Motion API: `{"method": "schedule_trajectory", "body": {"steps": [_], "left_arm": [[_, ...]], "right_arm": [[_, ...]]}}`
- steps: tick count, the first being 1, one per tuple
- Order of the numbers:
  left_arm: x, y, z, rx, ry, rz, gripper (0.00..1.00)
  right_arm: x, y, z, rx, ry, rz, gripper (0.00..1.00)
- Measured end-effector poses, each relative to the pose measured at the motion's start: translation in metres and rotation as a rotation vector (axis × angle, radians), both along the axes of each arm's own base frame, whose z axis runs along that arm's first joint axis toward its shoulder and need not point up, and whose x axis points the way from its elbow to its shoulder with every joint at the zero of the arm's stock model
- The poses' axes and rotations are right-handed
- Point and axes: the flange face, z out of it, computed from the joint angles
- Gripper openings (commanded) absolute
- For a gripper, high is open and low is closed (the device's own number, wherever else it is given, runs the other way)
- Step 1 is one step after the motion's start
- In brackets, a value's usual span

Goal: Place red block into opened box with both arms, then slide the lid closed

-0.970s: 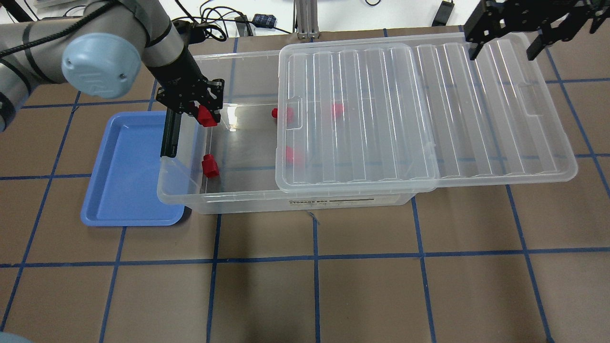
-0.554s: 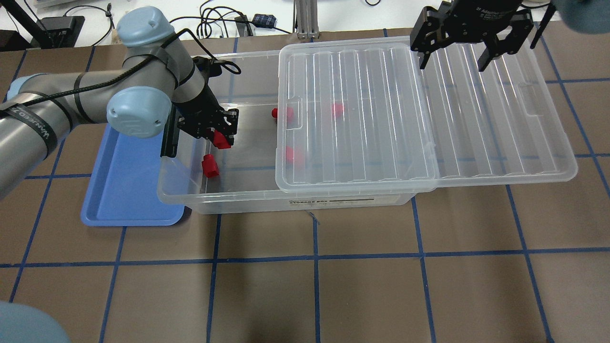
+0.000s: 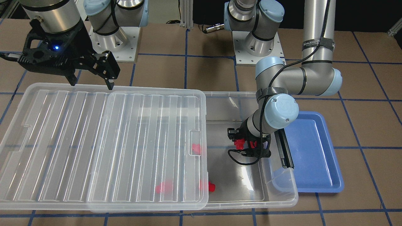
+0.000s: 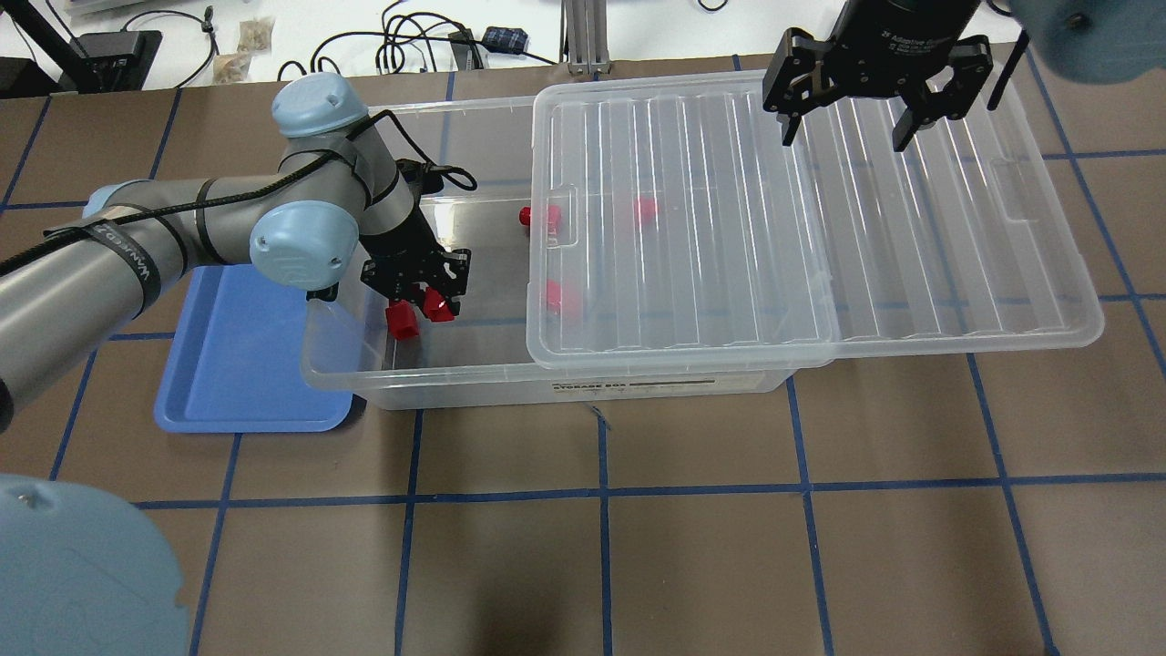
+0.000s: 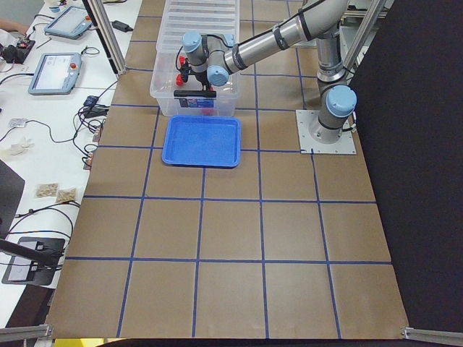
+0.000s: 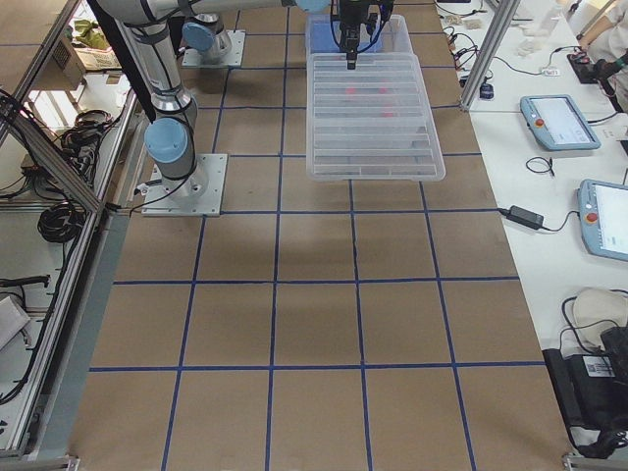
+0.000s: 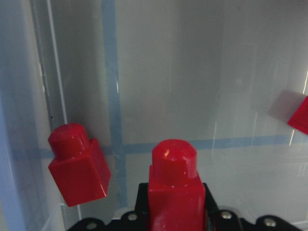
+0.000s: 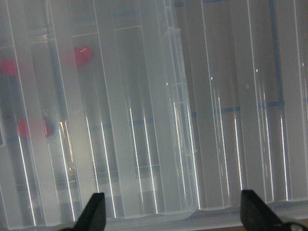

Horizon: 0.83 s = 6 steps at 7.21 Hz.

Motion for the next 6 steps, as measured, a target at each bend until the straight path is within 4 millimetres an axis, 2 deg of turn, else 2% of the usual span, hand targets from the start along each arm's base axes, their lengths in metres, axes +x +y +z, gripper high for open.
{"method": "schedule_trajectory", "body": {"steps": [1,3,5,6], "left_arm": [[-0.002,0.0,-0.006,0.008,-0.001,-0.005,0.06],[-0.003,0.002,-0.015,0.022,-0.005,-0.01,0.3],[-0.003,0.006,-0.019,0.031,-0.009,-0.011,0.83],[-0.003,0.006,-0.019,0.032,-0.01,-0.012,0.91]], "right_arm": [[0.0,0.0,0.0,-0.001,0.0,0.001,1.0],[0.0,-0.001,0.001,-0.011,0.0,-0.004,1.0],[0.0,-0.003,0.002,-0.023,0.0,-0.004,1.0],[0.0,-0.003,0.002,-0.028,0.0,-0.004,1.0]]}}
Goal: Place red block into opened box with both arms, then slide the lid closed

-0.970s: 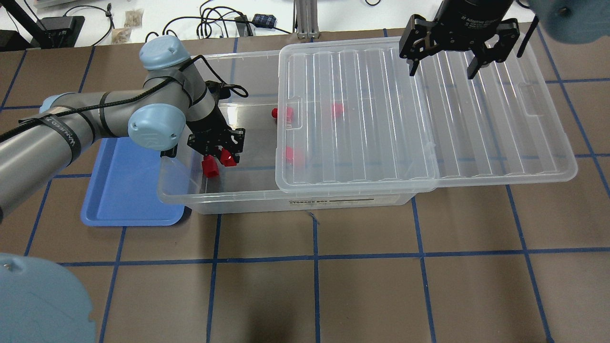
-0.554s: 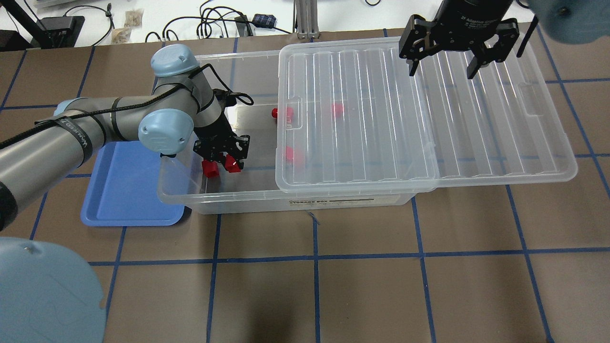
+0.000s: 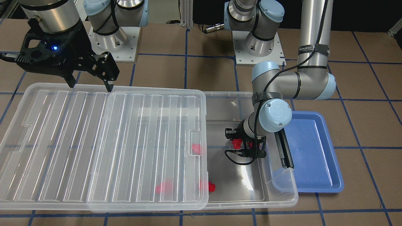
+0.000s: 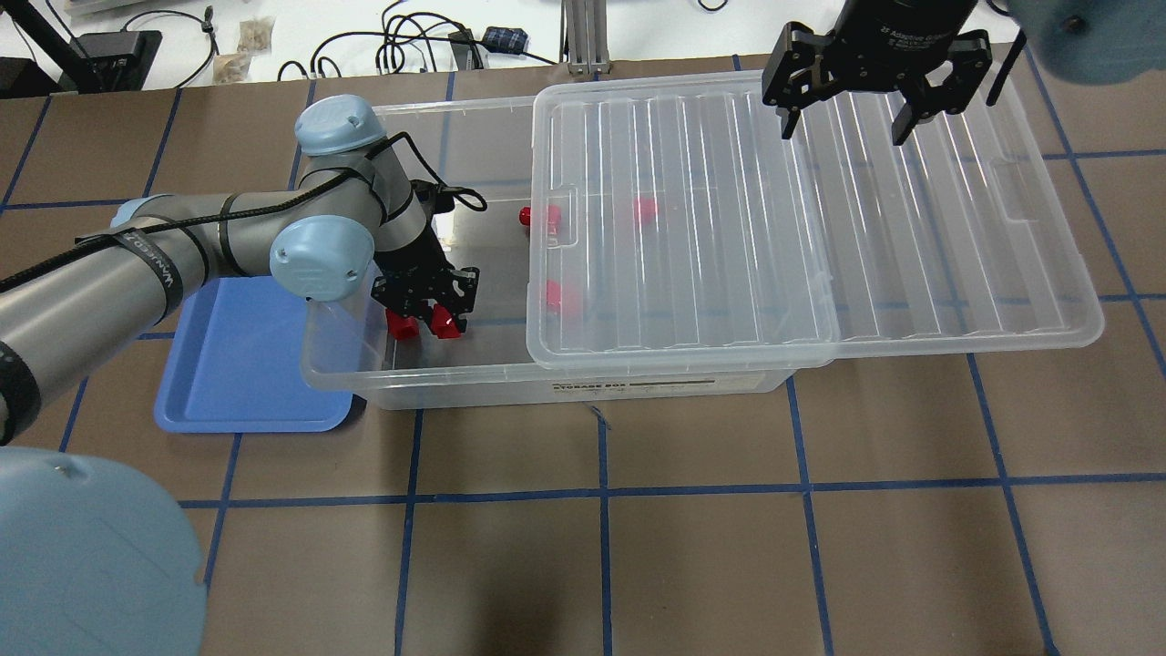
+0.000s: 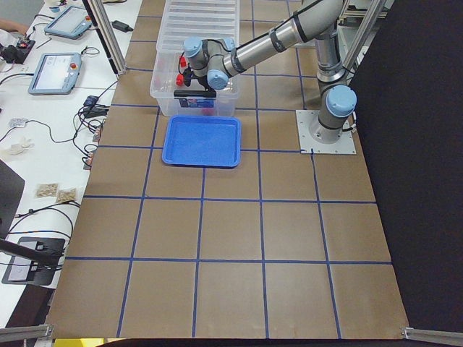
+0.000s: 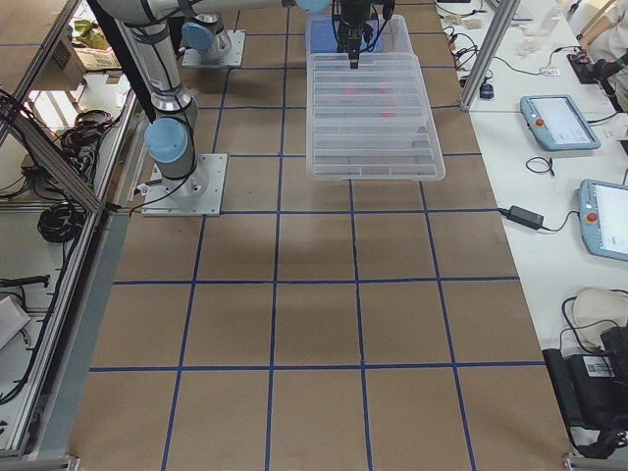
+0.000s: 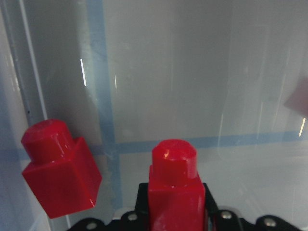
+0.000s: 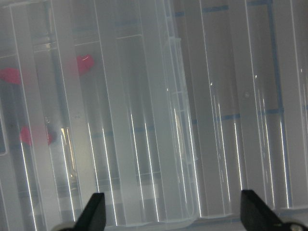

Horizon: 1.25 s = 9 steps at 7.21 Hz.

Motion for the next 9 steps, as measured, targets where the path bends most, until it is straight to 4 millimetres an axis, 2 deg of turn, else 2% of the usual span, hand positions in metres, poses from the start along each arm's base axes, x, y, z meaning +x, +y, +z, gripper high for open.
{"method": "schedule_trajectory", "body": {"steps": [1,2,3,4,5,6,8,9], "left_arm": [[0.0,0.0,0.0,-0.001,0.0,0.0,0.92],[0.0,0.0,0.001,-0.004,0.0,0.001,1.0],[0.0,-0.002,0.007,-0.017,0.0,0.004,1.0],[0.001,-0.006,0.022,-0.045,-0.001,0.007,1.0],[0.002,-0.013,0.047,-0.075,-0.002,0.009,1.0],[0.004,-0.023,0.081,-0.096,-0.007,0.011,1.0],[0.02,-0.039,0.164,-0.115,-0.065,0.012,1.0],[0.029,-0.038,0.2,-0.118,-0.101,0.009,1.0]], "right_arm": [[0.0,0.0,0.0,-0.003,0.0,-0.002,1.0],[0.0,0.0,0.001,-0.004,-0.001,-0.004,1.0],[0.0,0.0,0.001,-0.005,0.0,-0.005,1.0],[0.0,-0.001,0.001,-0.005,0.0,-0.004,1.0],[0.0,-0.001,0.0,-0.005,0.001,-0.004,1.0],[0.0,-0.001,0.001,-0.007,0.001,-0.004,1.0],[0.0,-0.004,0.0,-0.02,0.001,0.006,1.0],[-0.001,-0.005,-0.001,-0.025,0.002,0.009,1.0]]}}
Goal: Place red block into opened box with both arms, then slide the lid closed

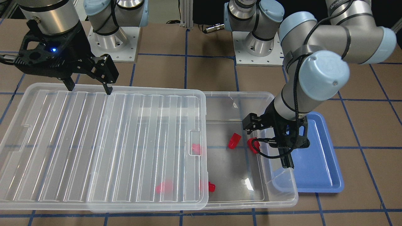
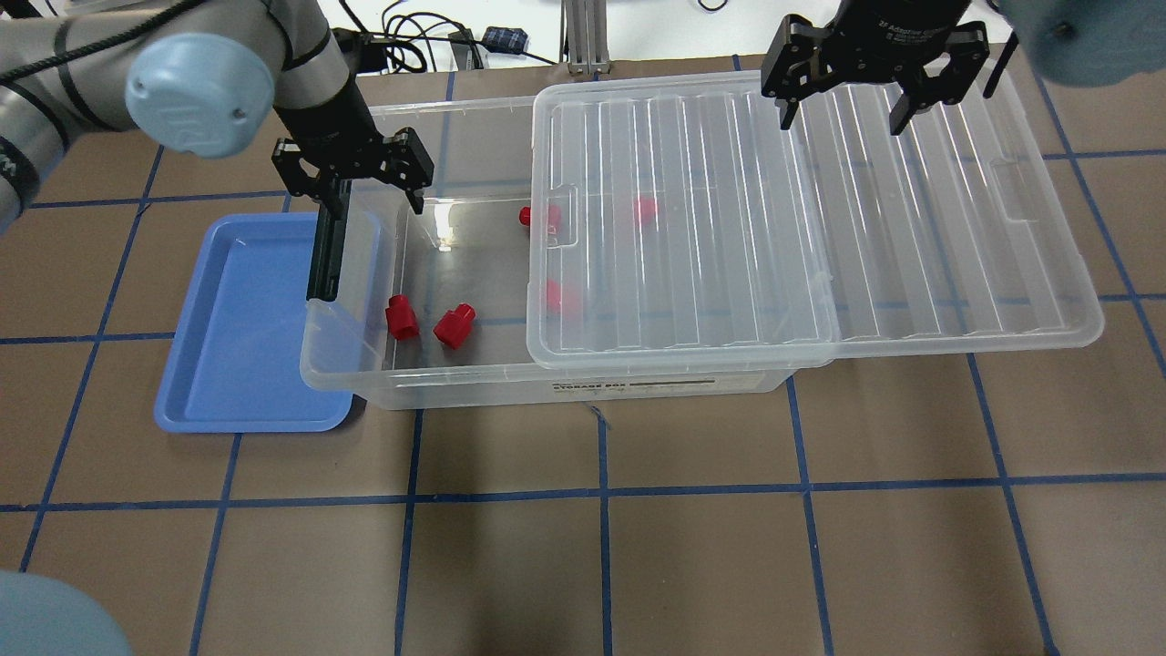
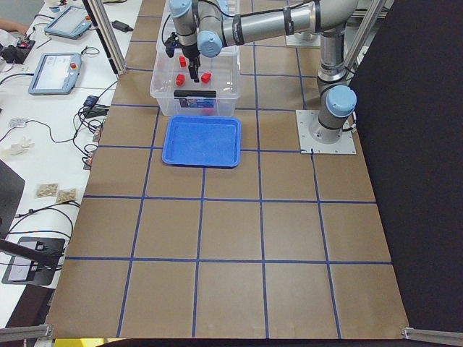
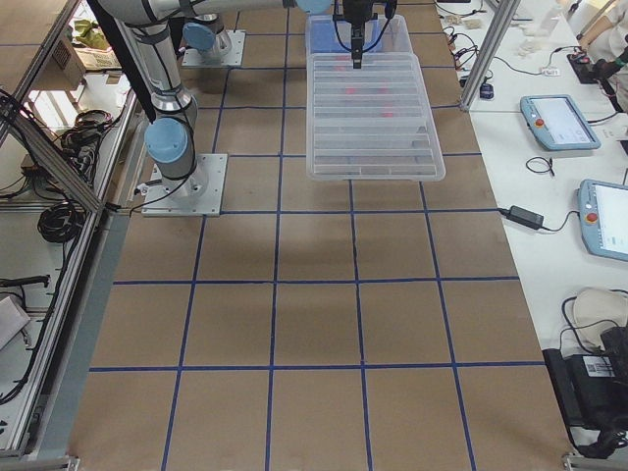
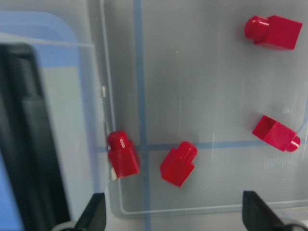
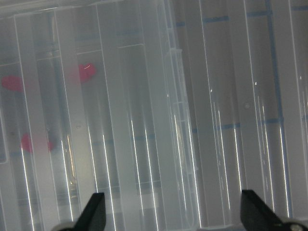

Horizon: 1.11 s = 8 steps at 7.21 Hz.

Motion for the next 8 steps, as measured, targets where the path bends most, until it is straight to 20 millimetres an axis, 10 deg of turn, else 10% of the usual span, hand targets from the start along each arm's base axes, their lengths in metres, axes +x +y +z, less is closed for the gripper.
{"method": "schedule_trajectory", "body": {"steps": [4,8], "left_arm": [[0.014,0.043,0.072,0.011,-0.042,0.002,1.0],[0.013,0.067,0.089,-0.019,-0.001,0.023,1.0]], "right_arm": [[-0.038,-0.011,-0.001,-0.002,0.026,0.052,1.0],[-0.247,-0.037,-0.032,0.061,0.067,0.132,1.0]]}}
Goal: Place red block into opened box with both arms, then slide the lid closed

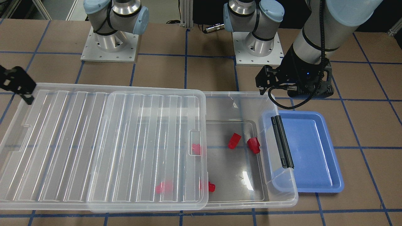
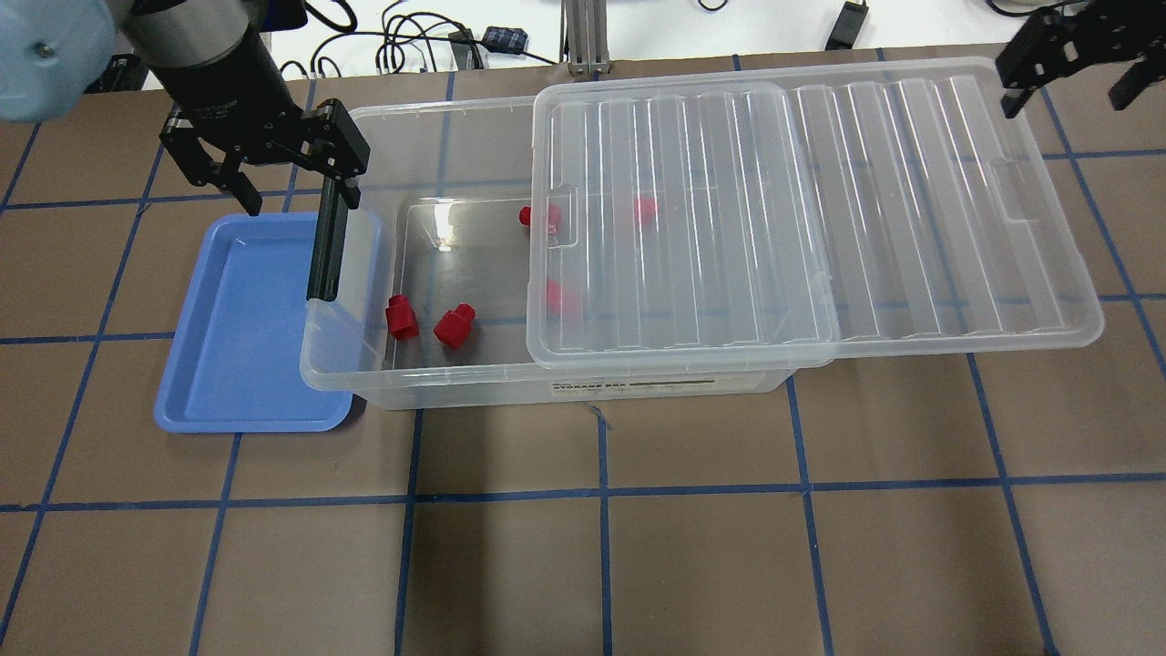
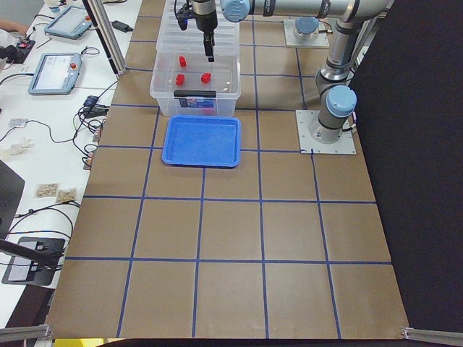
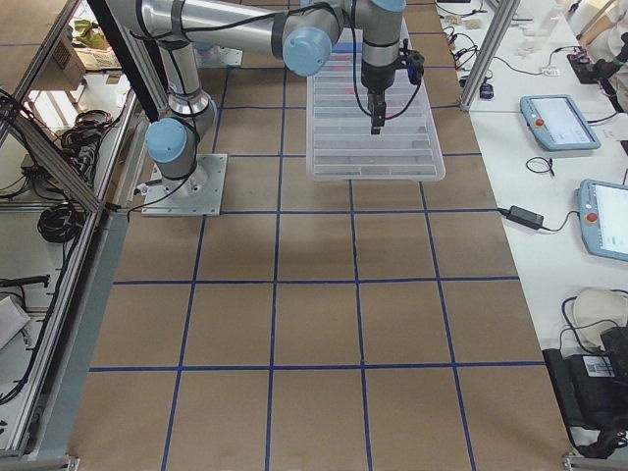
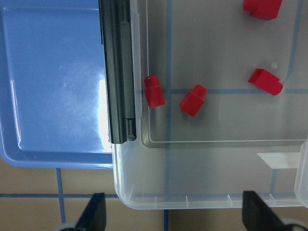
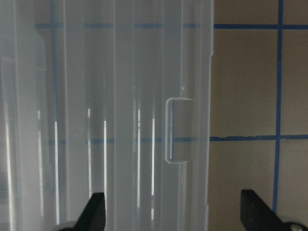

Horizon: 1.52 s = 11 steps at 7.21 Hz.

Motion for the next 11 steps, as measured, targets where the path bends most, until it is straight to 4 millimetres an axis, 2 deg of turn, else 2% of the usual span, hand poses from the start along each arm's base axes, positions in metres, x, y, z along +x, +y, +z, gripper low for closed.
{"method": "schedule_trajectory", "body": {"steps": [2,3,4,6,8,11], "left_arm": [[0.002,-0.001,-0.004,-0.001,0.001,-0.007,1.0],[0.002,-0.001,-0.007,0.006,-0.001,-0.01,1.0],[0.003,-0.001,-0.008,0.012,-0.003,-0.011,1.0],[0.004,0.001,-0.009,0.017,-0.009,-0.012,1.0],[0.004,0.003,-0.012,0.023,-0.006,-0.012,1.0],[0.002,0.01,-0.007,0.015,-0.002,-0.013,1.0]], "right_arm": [[-0.083,-0.021,-0.052,0.031,0.006,0.022,1.0],[-0.112,-0.03,-0.082,0.049,0.0,0.014,1.0],[-0.125,-0.035,-0.102,0.063,-0.013,0.004,1.0],[-0.124,-0.042,-0.13,0.094,-0.045,-0.037,1.0],[-0.091,-0.051,-0.14,0.104,-0.063,-0.029,1.0],[-0.039,-0.063,-0.14,0.102,-0.073,-0.017,1.0]]}}
